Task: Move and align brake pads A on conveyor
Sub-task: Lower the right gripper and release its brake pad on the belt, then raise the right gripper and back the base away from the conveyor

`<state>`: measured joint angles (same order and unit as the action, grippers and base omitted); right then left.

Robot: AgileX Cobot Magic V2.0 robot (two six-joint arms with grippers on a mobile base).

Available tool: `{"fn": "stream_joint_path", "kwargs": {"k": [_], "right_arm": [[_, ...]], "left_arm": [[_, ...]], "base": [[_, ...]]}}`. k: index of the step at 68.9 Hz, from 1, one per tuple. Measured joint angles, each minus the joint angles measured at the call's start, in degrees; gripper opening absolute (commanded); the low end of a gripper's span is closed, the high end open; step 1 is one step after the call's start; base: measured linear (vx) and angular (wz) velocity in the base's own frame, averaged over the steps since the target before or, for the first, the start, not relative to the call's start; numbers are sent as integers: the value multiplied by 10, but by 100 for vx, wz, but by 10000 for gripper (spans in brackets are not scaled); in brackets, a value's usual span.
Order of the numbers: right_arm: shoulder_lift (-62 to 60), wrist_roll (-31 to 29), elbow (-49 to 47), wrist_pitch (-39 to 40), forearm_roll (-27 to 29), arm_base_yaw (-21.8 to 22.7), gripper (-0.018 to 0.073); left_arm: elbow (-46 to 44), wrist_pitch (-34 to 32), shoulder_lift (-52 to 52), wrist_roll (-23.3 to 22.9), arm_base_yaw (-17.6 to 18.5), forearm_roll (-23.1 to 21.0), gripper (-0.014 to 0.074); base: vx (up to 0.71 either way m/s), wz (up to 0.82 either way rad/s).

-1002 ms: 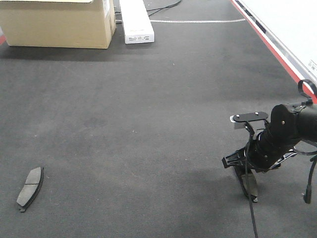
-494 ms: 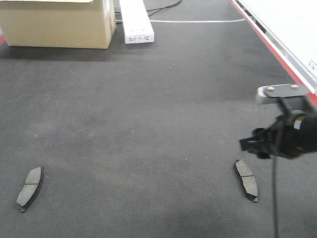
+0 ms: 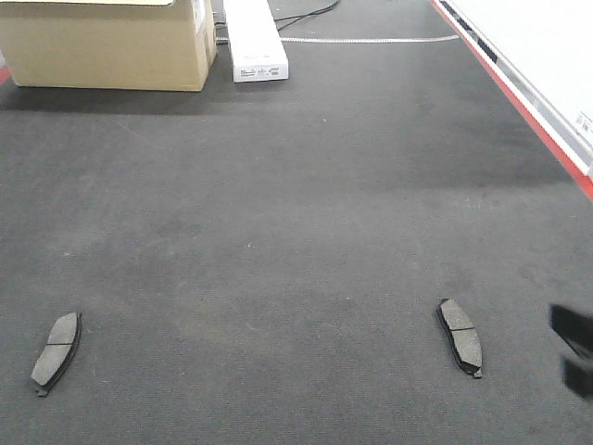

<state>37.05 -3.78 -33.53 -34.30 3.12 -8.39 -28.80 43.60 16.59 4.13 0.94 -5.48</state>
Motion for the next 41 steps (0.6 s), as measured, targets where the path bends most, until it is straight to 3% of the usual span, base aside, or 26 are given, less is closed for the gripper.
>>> {"fn": "stream_joint_path", "kwargs": {"k": [20,41], "right_arm": [[-204,-2,65,-1,0,0,414],[-248,-2,65,-7,1,0,414]], "left_arm": [[0,0,0,0,0,0,425],[0,0,0,0,0,0,425]], "base": [[0,0],[0,0]]}}
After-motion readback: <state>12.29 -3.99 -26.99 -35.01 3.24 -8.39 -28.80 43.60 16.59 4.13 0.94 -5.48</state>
